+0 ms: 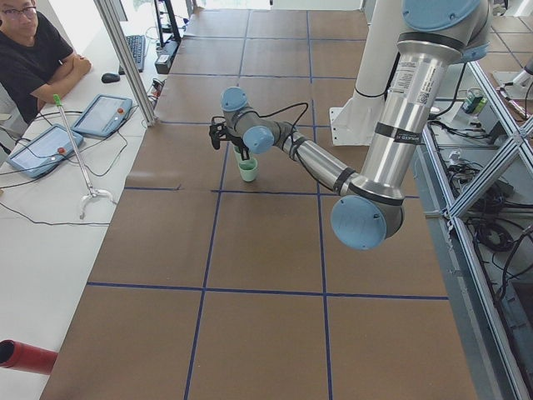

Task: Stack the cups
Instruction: 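Lift the held cup and carry it toward the other green cup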

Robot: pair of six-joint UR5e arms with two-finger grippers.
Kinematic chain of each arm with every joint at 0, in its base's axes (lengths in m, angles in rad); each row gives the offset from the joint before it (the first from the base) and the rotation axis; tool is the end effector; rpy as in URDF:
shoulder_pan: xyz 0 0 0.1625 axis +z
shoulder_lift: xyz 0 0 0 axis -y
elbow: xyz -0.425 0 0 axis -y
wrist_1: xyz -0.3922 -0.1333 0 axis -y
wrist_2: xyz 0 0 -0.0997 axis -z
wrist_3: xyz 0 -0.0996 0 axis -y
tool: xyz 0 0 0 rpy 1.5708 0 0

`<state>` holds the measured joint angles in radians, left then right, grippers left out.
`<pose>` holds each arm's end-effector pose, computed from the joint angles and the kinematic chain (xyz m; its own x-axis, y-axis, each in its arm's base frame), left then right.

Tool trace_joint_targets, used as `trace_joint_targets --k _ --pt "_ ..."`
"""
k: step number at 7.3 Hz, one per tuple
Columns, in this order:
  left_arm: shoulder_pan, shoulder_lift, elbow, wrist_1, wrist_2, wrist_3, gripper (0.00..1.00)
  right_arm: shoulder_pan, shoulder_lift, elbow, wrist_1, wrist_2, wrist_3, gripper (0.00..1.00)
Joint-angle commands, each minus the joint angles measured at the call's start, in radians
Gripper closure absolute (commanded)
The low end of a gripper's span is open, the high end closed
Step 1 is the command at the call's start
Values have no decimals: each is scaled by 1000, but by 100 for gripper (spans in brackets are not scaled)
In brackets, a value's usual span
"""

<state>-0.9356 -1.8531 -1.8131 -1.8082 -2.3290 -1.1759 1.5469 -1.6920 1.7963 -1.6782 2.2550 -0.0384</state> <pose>0.2919 -0.5053 0.3577 0.5127 -0.2248 -0.8286 0.1144 0.9744 -0.1936 0.0599 -0.4397 0.6210 0.7733 -0.0549 0.6317 0.0536 0.9983 0.0212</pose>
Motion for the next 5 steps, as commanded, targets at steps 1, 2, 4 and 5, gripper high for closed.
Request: trace_joint_targets --k 1,2,4,5 --pt "1 5 0 1 0 -2 100 -1 0 0 0 0 0 0" --pt "3 11 -2 1 7 -2 100 -1 0 0 0 0 0 0" --pt "3 17 -3 1 7 -2 100 -1 0 0 0 0 0 0" --pt "3 17 -3 1 7 -2 100 -1 0 0 0 0 0 0"
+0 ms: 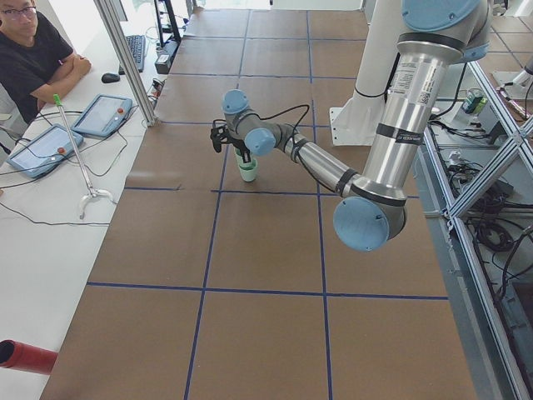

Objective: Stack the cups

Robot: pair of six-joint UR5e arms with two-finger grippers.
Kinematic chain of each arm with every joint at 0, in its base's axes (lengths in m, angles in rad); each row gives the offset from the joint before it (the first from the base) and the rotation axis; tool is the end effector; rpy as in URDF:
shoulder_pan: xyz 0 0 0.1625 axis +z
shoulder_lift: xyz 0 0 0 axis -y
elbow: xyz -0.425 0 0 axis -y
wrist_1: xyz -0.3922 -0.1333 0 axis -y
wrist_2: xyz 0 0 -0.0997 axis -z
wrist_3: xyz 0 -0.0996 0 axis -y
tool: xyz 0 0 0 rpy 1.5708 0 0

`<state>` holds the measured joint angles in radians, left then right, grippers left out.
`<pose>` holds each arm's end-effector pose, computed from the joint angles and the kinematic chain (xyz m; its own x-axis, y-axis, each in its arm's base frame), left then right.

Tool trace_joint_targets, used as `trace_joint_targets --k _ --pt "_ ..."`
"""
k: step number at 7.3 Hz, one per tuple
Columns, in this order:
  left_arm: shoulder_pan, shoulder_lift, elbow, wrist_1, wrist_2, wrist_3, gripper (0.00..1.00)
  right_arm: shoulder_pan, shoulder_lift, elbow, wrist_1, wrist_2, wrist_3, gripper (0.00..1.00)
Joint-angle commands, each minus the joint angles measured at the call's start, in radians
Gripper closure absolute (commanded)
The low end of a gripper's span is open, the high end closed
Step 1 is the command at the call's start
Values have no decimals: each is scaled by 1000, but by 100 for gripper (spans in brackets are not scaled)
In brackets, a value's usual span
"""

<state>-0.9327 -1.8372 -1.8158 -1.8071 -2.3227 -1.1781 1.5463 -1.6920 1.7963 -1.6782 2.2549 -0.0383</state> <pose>0.2910 -0.5019 0.3661 0.5222 -0.2349 -0.8199 0.1193 0.9720 -0.2025 0.0596 -0.4397 0.6210 0.7733 -0.0553 0.6316 0.0541 0.9983 0.0211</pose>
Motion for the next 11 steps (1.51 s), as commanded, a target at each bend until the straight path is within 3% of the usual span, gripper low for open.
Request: trace_joint_targets --k 1,2,5,7,11 --pt "0 3 1 0 2 0 29 0 0 0 0 0 0 0" --pt "2 1 3 0 2 0 0 0 0 0 0 0 0 0" --pt "-12 9 0 -1 0 17 0 0 0 0 0 0 0 0" --pt "-70 140 -43 -5 0 272 0 0 0 0 0 0 0 0" --pt "-366 318 19 0 2 896 0 1 0 0 0 0 0 0"
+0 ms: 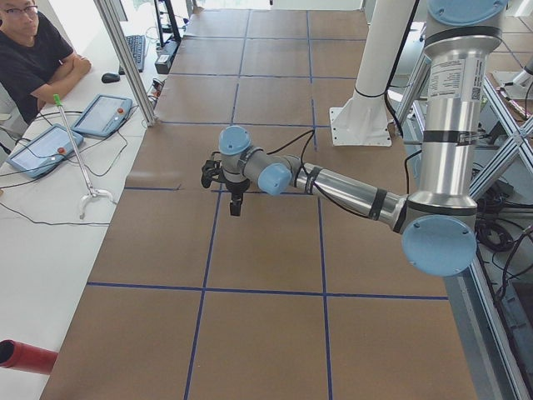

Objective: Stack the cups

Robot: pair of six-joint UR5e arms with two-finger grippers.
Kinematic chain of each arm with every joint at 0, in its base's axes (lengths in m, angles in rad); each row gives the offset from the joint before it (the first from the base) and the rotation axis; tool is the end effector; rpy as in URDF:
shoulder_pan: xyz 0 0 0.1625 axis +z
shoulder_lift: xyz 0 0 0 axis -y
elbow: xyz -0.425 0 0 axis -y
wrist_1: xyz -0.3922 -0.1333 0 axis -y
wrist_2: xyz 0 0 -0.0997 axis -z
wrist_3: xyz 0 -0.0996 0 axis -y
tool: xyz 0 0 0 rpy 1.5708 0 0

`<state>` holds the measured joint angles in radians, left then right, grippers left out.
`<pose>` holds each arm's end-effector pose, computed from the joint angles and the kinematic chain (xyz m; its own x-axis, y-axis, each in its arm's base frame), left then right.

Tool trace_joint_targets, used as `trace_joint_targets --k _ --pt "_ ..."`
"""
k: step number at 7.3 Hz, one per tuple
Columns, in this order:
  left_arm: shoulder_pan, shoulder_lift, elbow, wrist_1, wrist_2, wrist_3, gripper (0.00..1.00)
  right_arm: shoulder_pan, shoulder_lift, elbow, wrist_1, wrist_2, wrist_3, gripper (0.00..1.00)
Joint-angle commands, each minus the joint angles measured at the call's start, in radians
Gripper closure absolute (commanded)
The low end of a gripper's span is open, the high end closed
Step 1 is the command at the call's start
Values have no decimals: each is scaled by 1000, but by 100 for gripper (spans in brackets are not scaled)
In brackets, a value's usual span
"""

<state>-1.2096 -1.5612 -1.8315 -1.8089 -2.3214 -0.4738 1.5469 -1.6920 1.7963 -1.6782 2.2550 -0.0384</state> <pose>0.1149 -0.4890 0.5075 0.6503 0.1200 -0.7502 -0.0171 0.9895 0.1435 0.0599 -0.4397 0.6210 0.7733 -0.0549 0.6317 0.0536 0.9983 0.0212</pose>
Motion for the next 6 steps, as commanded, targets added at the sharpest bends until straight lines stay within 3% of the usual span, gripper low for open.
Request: trace_joint_targets --k 1,3,6 --pt "-160 43 85 2 5 292 0 -1 0 0 0 0 0 0" --pt "-340 33 216 70 20 526 0 -1 0 0 0 0 0 0" --pt "-380 0 218 244 -10 572 0 1 0 0 0 0 0 0"
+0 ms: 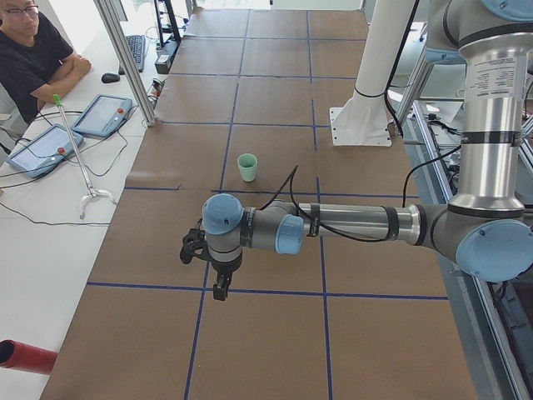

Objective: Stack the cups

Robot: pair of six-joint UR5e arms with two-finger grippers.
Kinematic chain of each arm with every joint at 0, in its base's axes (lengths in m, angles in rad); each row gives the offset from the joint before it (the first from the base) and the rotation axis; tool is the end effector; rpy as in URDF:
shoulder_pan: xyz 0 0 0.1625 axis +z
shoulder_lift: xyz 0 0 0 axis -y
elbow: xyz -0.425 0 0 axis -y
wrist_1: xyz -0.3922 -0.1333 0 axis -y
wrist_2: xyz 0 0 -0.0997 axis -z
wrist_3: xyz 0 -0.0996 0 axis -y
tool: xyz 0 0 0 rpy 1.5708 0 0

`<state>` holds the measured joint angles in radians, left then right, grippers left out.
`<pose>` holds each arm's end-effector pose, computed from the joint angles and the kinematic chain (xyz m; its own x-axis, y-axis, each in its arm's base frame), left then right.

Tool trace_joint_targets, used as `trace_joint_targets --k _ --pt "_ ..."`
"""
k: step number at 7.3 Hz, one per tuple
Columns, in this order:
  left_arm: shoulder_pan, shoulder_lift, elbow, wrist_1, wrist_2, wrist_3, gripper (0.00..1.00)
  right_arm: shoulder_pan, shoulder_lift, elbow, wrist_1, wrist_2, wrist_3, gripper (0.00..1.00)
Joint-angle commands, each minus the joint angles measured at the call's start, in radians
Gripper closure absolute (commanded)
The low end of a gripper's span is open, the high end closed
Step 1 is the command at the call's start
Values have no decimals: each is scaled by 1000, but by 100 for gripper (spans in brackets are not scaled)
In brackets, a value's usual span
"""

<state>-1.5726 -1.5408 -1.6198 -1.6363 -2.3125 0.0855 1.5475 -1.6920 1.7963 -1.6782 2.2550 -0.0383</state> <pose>-0.0669 -0.4848 0.6446 0.7349 0.1406 -0.6635 -0.0612 0.9880 0.1416 0.0601 -0.4397 0.6210 0.7733 -0.0544 0.6317 0.0529 0.9984 0.0211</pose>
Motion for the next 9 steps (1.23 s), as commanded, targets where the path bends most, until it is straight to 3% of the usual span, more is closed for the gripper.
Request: trace_joint_targets --k 1,4,9 --pt "-17 -53 1 155 -40 13 0 -1 0 0 0 0 0 0" --pt "-17 -20 -46 158 -19 11 0 -1 0 0 0 0 0 0" --pt "-9 -48 -20 161 -19 14 0 -1 0 0 0 0 0 0"
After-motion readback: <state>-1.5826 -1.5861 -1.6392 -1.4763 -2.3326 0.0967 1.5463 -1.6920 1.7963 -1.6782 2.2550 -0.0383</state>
